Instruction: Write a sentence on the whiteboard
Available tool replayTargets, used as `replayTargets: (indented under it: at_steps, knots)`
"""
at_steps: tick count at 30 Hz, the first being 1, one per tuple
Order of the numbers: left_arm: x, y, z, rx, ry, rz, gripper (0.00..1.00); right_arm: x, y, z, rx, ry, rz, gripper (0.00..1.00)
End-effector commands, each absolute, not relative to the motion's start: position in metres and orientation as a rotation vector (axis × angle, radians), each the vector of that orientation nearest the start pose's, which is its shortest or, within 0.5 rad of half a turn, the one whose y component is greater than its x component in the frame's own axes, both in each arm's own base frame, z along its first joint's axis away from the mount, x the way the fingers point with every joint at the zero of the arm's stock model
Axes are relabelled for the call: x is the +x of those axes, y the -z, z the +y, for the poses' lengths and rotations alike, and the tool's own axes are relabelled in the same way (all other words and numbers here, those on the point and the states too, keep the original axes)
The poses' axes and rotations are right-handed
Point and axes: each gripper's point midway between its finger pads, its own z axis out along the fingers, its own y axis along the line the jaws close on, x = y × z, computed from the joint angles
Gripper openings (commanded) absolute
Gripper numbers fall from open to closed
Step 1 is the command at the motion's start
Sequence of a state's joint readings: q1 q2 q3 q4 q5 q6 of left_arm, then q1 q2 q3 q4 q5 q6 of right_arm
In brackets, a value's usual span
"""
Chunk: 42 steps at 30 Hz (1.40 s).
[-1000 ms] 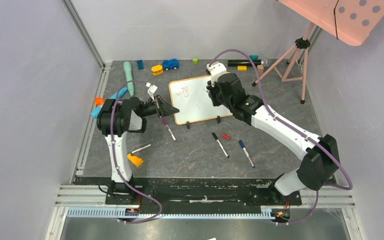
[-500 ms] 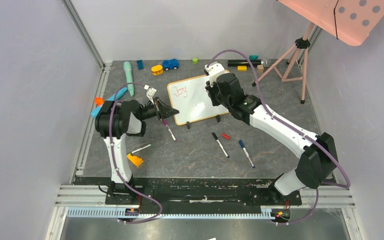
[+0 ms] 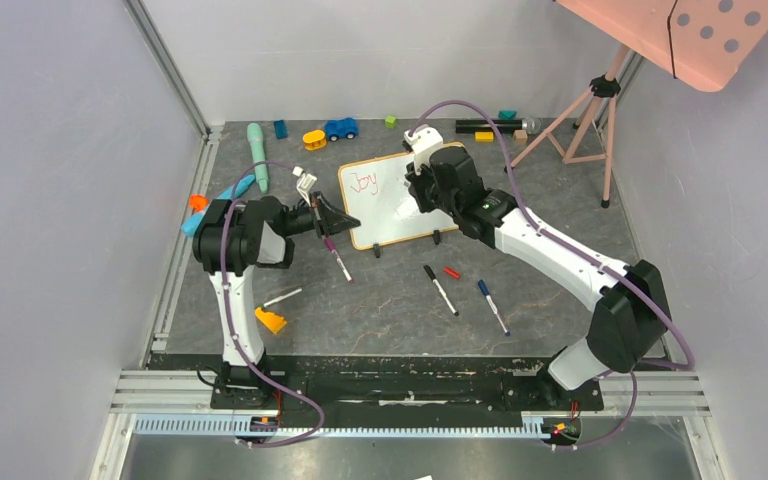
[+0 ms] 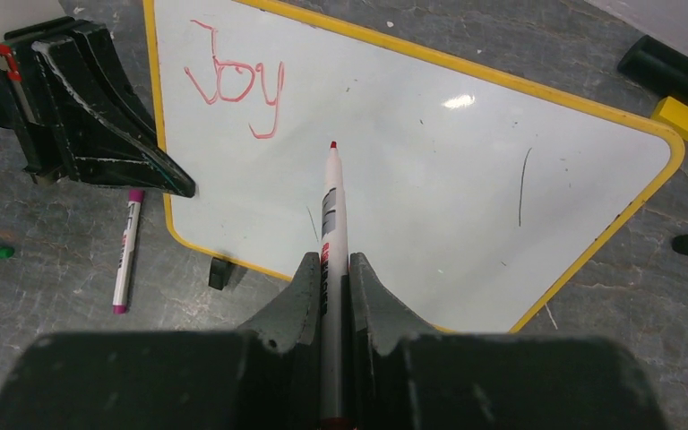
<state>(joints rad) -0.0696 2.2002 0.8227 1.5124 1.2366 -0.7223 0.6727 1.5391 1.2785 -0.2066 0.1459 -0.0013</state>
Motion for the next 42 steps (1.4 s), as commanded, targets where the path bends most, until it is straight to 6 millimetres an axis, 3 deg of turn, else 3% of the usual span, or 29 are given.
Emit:
replayTargets:
  at_steps: [1, 15, 23, 42]
  knots:
    - [0.353, -0.065, -0.211, 0.720, 1.573, 1.634, 0.02, 0.393, -0.254, 0.283, -0.572, -0.312, 1.863, 0.00]
    - [0.358, -0.062, -0.210, 0.681, 1.599, 1.661, 0.02, 0.418, -0.258, 0.279, -0.510, -0.275, 1.865, 0.00]
    - [0.355, -0.059, -0.211, 0.693, 1.608, 1.664, 0.02, 0.434, -0.250, 0.280, -0.458, -0.292, 1.915, 0.00]
    - [0.353, -0.059, -0.212, 0.713, 1.613, 1.659, 0.02, 0.444, -0.233, 0.279, -0.455, -0.269, 1.950, 0.00]
